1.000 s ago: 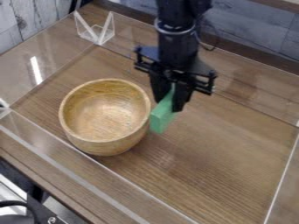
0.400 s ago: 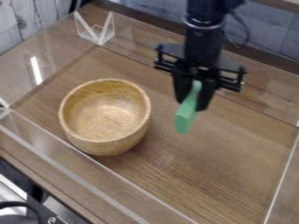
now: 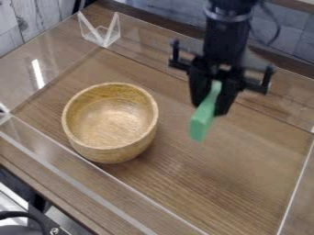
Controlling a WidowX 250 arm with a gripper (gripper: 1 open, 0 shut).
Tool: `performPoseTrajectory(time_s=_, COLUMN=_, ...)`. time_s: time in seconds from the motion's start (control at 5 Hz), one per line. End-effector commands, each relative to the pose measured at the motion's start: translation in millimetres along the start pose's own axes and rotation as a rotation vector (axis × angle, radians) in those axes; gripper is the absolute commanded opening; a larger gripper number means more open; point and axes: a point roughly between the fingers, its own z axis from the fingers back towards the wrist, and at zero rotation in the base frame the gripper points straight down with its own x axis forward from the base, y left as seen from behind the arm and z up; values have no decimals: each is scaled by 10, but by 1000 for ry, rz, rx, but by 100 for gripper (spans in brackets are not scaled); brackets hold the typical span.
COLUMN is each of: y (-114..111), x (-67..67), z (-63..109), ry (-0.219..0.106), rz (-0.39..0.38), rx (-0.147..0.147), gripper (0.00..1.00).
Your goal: Put green object into wooden bowl
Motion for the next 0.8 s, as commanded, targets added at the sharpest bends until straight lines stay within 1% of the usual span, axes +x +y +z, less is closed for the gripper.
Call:
performPoseTrajectory(time_s=0.0, y=-61, x=78, z=98, ry=-51, rz=-71, rx=-25, gripper=0)
performPoseTrajectory(time_s=0.2, y=218, x=8, z=81, ry=-55, rz=-58, rx=-24, gripper=0)
performPoseTrajectory(time_s=0.4, y=678, x=-99, z=12, ry=-53, rz=-57, rx=-20, gripper=0)
performPoseTrajectory(time_s=0.6, y=1035, x=-221, z=-70, ry=-51, rz=-51, rx=-11, gripper=0)
